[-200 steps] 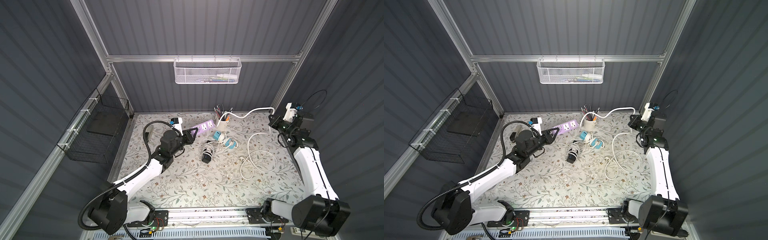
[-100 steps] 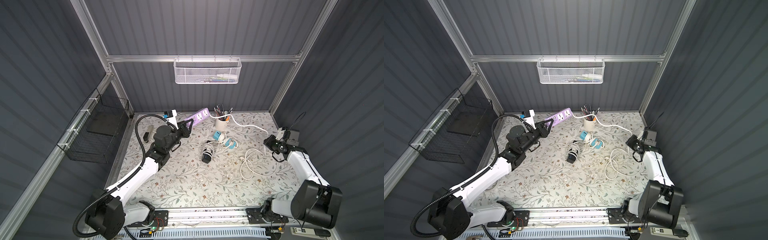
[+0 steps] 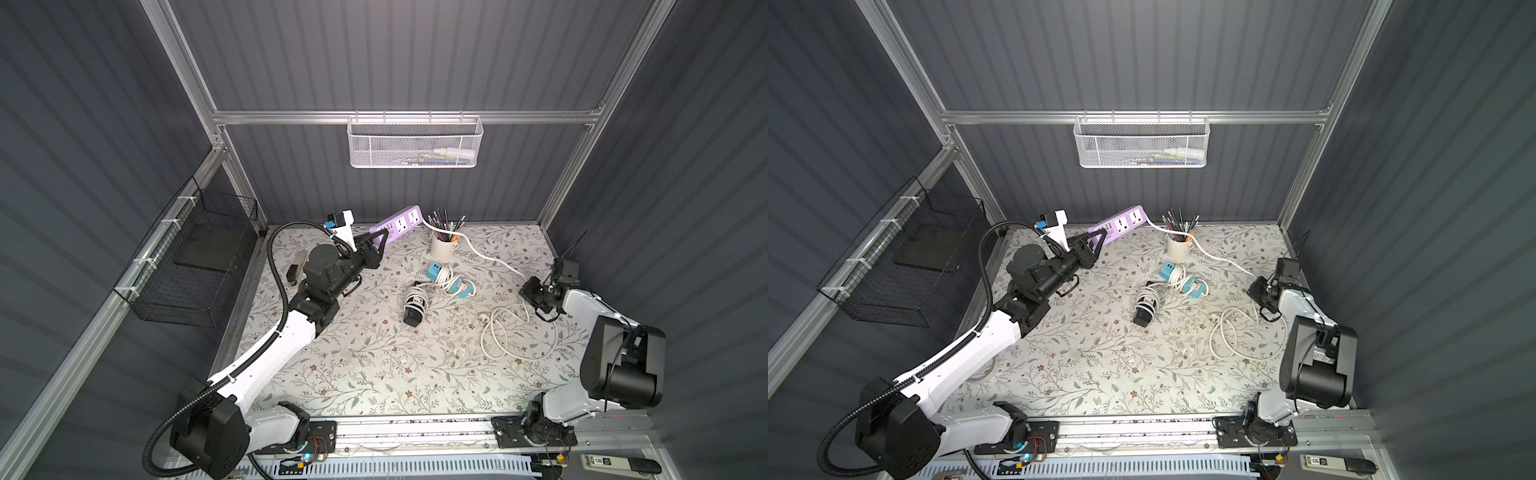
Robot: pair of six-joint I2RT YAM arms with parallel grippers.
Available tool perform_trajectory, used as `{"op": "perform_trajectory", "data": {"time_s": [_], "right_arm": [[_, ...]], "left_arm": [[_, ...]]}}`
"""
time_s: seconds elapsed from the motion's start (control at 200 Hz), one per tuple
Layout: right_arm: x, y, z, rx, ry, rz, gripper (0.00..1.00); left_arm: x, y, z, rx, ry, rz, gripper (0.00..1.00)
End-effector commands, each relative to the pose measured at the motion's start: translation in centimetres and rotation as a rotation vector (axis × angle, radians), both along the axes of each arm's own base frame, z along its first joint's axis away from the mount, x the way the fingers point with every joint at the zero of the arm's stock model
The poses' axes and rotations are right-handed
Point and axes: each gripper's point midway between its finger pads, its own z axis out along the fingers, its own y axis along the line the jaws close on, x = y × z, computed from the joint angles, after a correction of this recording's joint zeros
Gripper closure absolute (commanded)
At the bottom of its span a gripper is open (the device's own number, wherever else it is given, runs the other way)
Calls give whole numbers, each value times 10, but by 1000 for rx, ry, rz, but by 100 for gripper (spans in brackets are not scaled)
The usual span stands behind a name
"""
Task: Unwrap the cord wrapped around the power strip
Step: Unwrap the power cord from the power strip.
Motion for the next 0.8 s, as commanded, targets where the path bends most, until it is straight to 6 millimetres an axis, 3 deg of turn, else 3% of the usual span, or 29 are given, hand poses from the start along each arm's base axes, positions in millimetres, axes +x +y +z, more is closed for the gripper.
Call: {"op": "perform_trajectory", "data": {"time_s": [0.0,0.25,0.445,0.795], "right_arm": [[-10,-14,-18,-69,102,-39,100],[-13,-18,-29,-108,153,-42,100],[-6,-7,-15,-85,97,11,100],[-3,7,41,-106,-57,78,46]], "left_arm": [[-4,15,51,-56,-152,54,100],[-4,16,53,-61,-153,49,100],[0,6,39,-75,-120,4,100],[7,-14,14,-46,-43,-79,100]]}}
